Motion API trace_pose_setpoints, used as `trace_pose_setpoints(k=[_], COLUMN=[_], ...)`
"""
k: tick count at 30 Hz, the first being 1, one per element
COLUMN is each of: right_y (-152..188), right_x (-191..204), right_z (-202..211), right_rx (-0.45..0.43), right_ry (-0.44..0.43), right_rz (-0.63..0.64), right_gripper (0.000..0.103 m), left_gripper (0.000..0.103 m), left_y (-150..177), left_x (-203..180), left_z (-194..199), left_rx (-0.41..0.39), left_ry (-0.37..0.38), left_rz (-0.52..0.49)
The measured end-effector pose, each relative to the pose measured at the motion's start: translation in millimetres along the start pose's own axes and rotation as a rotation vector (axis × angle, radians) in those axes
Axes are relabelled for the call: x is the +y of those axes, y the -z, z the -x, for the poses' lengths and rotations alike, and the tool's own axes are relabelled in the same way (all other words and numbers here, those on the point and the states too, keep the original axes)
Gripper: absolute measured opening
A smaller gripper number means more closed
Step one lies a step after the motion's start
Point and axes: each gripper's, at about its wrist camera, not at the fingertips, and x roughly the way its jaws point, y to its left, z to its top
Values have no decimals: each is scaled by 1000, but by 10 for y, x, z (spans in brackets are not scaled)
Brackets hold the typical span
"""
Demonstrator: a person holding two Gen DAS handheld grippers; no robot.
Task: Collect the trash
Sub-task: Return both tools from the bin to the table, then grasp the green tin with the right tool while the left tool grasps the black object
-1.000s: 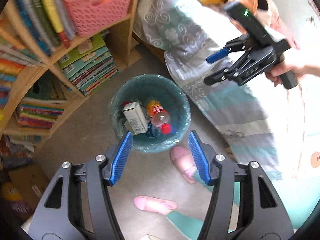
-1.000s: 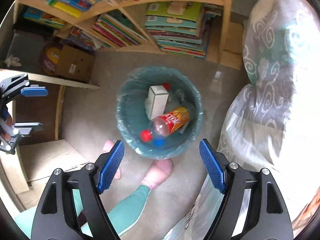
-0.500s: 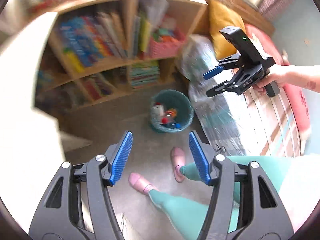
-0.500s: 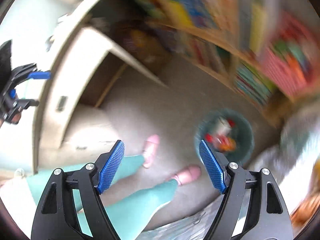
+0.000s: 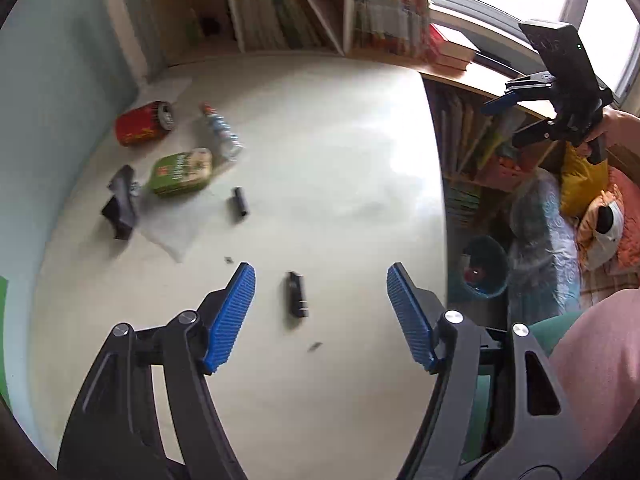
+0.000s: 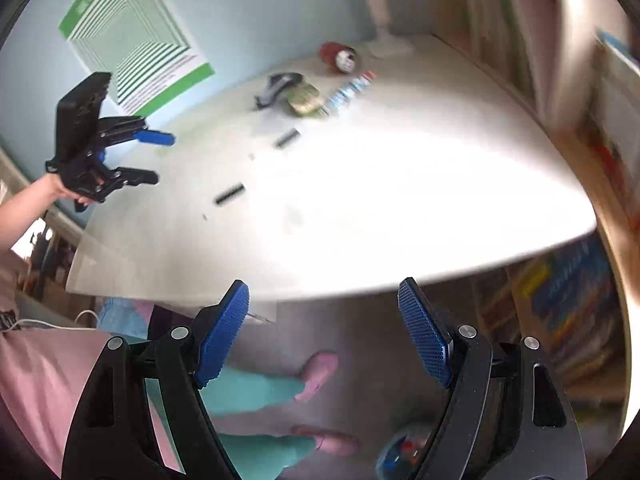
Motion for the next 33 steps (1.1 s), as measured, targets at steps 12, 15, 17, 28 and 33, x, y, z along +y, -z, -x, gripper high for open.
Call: trace_pose_setpoints(k=[12,15,17,28,33], right_y=[-1534,-1815,-1985,-2636,-2693], right_x=[524,521,513,400,457], right_z=[-1062,-1333,-1518,-2619,-2883], right_rx=[48,74,87,140,144], right_ry=[-104,-118,-114,-121,-108], right_rz=[204,259,290,352,387], right_gripper=[79,79,79,79,79], left_gripper=[70,70,68,32,15], left_y=[-20,-105,-177,-356,-258], left_x=[1468,1740,1892,2339,2392], left_z=[-143,-289,-431,-1316,-1475], left_rx=[-3,-11,8,93,139], left_ry=[-110,-90,-79,22,15], left_rz=[68,93,92,39,33])
